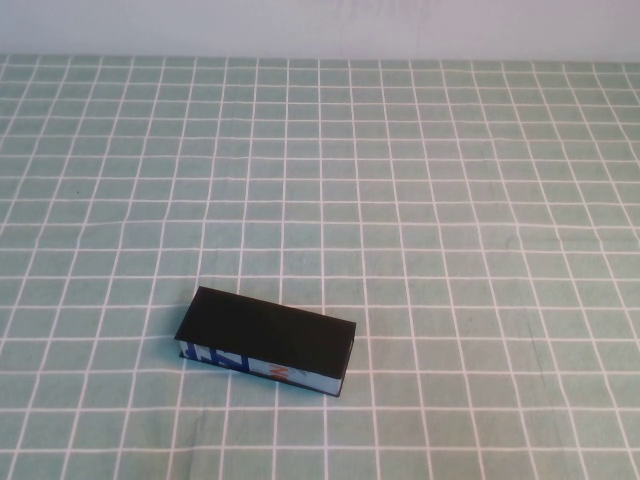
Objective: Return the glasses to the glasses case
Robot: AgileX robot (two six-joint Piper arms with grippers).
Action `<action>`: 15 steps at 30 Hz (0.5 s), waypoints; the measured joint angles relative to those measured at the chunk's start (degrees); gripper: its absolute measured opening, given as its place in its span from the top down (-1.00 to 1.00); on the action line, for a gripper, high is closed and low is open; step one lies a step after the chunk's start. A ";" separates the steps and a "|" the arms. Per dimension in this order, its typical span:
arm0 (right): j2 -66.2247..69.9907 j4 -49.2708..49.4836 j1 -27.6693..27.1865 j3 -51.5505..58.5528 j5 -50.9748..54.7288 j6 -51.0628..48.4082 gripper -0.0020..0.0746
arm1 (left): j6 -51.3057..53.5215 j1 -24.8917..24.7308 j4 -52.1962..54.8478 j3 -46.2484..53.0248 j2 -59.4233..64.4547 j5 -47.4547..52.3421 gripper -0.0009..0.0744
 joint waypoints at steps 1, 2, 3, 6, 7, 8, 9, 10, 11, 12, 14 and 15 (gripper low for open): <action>0.00 0.00 0.00 0.00 0.00 0.00 0.98 | 0.00 0.00 0.00 0.00 0.00 0.00 0.98; 0.00 0.00 0.00 0.00 0.00 0.00 0.98 | 0.00 0.00 0.00 0.00 0.00 0.00 0.98; 0.00 0.00 0.00 0.00 0.00 0.00 0.98 | 0.00 0.00 0.00 0.00 0.00 0.00 0.98; -0.76 0.00 0.00 0.00 0.27 0.00 0.98 | 0.00 0.00 0.00 0.00 0.00 0.00 0.98; -1.27 0.00 -0.21 0.00 0.44 0.00 0.98 | 0.00 0.00 0.00 0.00 0.00 0.00 0.98; -1.93 0.00 -0.75 0.00 0.60 0.00 0.98 | 0.00 0.00 0.00 0.00 0.00 0.00 0.98; -2.76 0.00 -1.41 0.00 0.86 0.00 0.98 | 0.00 0.00 0.00 0.00 0.00 0.00 0.98; -3.76 0.00 -2.04 0.00 1.00 0.00 0.98 | 0.00 0.00 0.00 0.00 0.00 0.00 0.98; -4.90 0.00 -2.97 0.00 1.28 0.00 0.98 | 0.00 0.00 0.00 0.00 0.00 0.00 0.98; -6.11 0.00 -4.04 0.00 1.53 0.00 0.98 | 0.00 0.00 0.00 0.00 0.00 0.00 0.98; -8.29 0.00 -6.46 0.00 1.92 0.00 0.98 | 0.00 0.00 0.00 0.00 0.00 0.00 0.98; -9.38 0.00 -7.72 0.00 2.07 0.00 0.98 | 0.00 0.00 0.00 0.00 0.00 0.00 0.98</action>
